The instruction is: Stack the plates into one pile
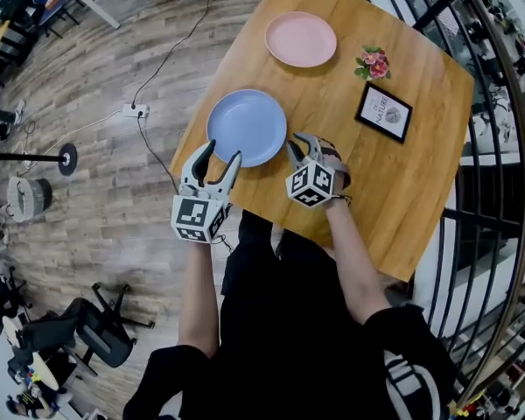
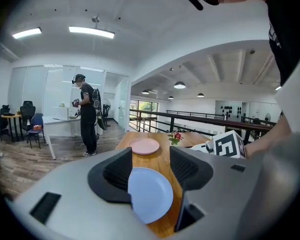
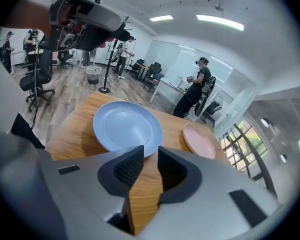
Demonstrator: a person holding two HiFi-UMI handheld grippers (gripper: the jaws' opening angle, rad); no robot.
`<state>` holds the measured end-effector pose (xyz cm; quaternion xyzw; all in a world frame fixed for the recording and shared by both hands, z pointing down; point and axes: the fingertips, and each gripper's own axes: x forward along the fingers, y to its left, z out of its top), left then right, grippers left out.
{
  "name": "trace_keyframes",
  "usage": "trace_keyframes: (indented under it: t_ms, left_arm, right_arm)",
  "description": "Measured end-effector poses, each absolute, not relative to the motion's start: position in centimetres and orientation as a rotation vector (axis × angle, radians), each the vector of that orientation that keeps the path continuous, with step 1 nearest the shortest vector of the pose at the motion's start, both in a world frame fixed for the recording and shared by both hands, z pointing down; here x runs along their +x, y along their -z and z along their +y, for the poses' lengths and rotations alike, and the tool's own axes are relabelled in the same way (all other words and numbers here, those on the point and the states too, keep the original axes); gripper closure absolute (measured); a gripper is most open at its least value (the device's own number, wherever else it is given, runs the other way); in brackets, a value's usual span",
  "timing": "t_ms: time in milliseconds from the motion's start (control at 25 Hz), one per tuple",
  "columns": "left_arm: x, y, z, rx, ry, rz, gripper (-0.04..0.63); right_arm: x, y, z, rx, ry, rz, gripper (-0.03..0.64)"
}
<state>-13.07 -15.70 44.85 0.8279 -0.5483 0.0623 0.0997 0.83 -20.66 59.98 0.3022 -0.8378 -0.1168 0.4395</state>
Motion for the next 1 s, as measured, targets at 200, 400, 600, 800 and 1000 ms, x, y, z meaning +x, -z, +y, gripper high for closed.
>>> trace_keyframes:
  t_ms: [200,400,600,800,1000]
  left_arm:
    - [-13.0,-44.8,-19.5,2.474,-0.157,-1.561,0.347]
    - [-13.8,-45.3,-23.1,2.507,-0.19,-1.493,0.347]
    - [-14.6,-46.1,-25.9,2.518,-0.21,-1.449,0.347]
    - [-15.3,-46.5,-27.7,2.518,-0.22,-1.407,0.347]
    - [-15.9,-47.4,-29.4,2.52,-0.23,-1.38,0.347]
  right_arm:
    - [1.8,-59.4,-23.9,0.83,0.258,-2.058,0.523]
    - [1.0,-59.4,-27.2,0.872,0.223,-2.032,0.528]
    - [0.3,-59.6,-29.7,0.898,0.205,-2.01,0.528]
    - [-0.2,-59.8,-31.8,0.921,0.189,-1.99,0.528]
    - [-1.3,-60.2,-33.8,0.93,0.182,-1.979,0.528]
